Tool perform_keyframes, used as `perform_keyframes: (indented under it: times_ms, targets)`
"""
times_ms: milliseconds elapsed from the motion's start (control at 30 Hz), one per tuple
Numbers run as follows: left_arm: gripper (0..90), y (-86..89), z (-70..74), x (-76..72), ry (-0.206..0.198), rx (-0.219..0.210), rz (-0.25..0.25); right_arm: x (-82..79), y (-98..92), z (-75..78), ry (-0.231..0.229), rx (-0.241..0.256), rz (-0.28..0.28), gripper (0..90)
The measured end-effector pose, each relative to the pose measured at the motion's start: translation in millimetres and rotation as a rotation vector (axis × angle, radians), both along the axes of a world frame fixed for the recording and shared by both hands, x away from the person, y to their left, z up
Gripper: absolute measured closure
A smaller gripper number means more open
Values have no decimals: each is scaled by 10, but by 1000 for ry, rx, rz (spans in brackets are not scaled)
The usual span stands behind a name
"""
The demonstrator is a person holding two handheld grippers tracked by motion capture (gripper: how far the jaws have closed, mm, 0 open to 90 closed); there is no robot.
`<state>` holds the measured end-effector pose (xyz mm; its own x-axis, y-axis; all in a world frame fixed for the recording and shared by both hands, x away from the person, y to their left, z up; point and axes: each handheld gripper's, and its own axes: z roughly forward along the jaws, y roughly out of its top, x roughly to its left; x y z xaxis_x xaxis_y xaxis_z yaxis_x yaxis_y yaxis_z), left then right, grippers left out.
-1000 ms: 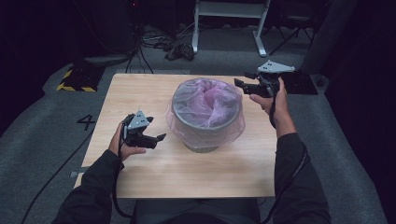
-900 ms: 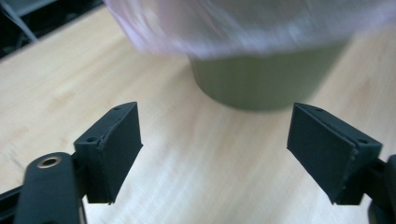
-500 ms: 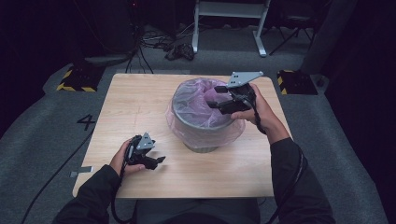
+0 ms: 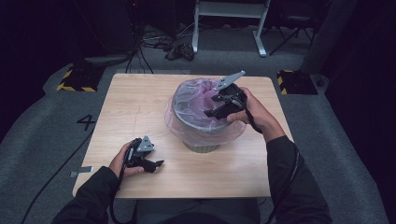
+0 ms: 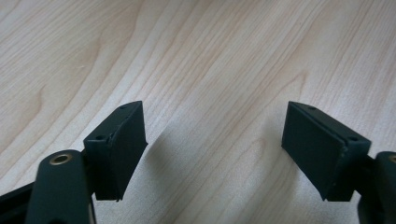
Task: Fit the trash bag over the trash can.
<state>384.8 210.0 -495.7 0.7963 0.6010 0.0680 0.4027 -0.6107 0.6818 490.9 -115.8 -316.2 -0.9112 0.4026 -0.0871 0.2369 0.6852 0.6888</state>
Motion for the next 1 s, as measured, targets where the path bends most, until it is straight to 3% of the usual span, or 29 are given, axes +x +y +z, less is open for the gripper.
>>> perform_keyframes:
  times_ms: [100, 200, 233, 500, 700, 900, 1000]
  targets:
    - [212, 7, -6, 8, 4, -6, -6, 22, 8, -38, 36, -32, 3, 295]
    - [210, 51, -43, 50, 46, -59, -6, 31, -2, -51, 44, -34, -5, 287]
    - [203, 70, -65, 59, 37, -76, -13, 26, -9, -47, 43, -28, -4, 284]
    - [153, 72, -73, 72, 35, -75, 9, -38, -104, 73, -22, 80, -57, 280]
    - [146, 69, -74, 76, 37, -74, 16, -182, -213, 153, -77, 172, -59, 251]
    - [146, 69, -75, 77, 38, -76, 22, -291, -323, 197, -106, 187, -66, 231]
    - [146, 69, -73, 80, 36, -75, 24, -265, -329, 227, -115, 207, -108, 246]
